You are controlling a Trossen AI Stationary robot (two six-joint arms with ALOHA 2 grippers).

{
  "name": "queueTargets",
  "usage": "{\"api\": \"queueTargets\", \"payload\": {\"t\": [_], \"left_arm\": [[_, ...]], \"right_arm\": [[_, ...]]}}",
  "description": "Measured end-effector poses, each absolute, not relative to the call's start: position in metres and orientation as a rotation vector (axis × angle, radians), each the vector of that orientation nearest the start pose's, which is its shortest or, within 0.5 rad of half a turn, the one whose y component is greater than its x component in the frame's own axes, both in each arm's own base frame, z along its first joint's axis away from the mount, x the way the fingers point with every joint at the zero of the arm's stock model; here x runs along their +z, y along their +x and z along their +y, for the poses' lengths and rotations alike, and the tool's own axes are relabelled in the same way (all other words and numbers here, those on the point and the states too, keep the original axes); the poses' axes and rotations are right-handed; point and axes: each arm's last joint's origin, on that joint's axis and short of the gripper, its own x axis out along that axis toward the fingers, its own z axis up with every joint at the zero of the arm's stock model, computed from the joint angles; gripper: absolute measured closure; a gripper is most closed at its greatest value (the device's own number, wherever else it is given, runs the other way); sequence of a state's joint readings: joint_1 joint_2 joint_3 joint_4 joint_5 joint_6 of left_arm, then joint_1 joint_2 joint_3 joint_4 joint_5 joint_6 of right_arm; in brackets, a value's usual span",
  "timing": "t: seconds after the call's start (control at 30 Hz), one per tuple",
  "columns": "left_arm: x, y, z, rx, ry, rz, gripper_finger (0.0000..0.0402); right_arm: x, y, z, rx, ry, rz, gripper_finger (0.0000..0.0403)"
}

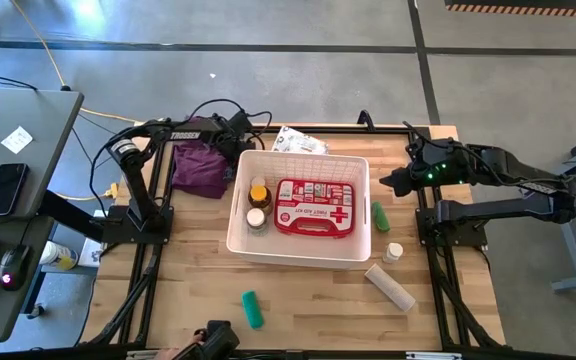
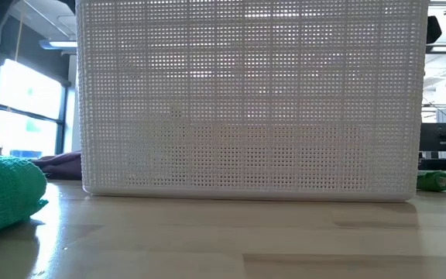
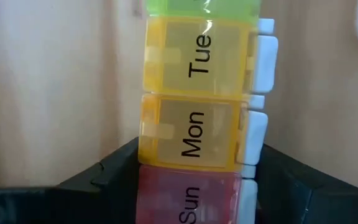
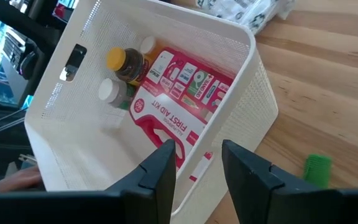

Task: Pick & place medical supplies in basket/bin
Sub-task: Put the medicine organizer into the white bin

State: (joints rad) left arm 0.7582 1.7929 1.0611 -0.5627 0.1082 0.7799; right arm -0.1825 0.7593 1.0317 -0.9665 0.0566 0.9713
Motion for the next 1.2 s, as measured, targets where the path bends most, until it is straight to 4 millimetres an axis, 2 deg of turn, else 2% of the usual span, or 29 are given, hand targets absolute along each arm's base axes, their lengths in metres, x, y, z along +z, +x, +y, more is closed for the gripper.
{"api": "queueTargets", "payload": {"t": [0.13, 0.27, 0.43, 0.67, 0.8, 0.97, 1.2], "left_arm": [[0.161, 0.246, 0.23, 0.113, 0.161, 1.285, 0.0115], [0.17, 0.249, 0.233, 0.114, 0.165, 1.29, 0.0098], [0.181, 0.248, 0.232, 0.064, 0.136, 1.321, 0.0115], [0.197, 0.245, 0.238, 0.115, 0.101, 1.386, 0.0114], [0.212, 0.247, 0.242, 0.123, 0.074, 1.373, 0.0106], [0.228, 0.25, 0.242, 0.143, -0.031, 1.332, 0.0115], [0.245, 0.251, 0.245, 0.169, -0.014, 1.353, 0.0107]], "right_arm": [[0.347, 0.12, -0.024, -0.549, 0.967, 0.533, 0.0281], [0.347, 0.12, -0.024, -0.547, 0.968, 0.534, 0.0281], [0.347, 0.12, -0.024, -0.548, 0.948, 0.537, 0.0281], [0.346, 0.119, -0.026, -0.59, 0.886, 0.525, 0.0281], [0.346, 0.119, -0.026, -0.589, 0.858, 0.53, 0.0281], [0.346, 0.119, -0.026, -0.601, 0.852, 0.534, 0.0281], [0.346, 0.118, -0.026, -0.606, 0.839, 0.535, 0.0281]]}}
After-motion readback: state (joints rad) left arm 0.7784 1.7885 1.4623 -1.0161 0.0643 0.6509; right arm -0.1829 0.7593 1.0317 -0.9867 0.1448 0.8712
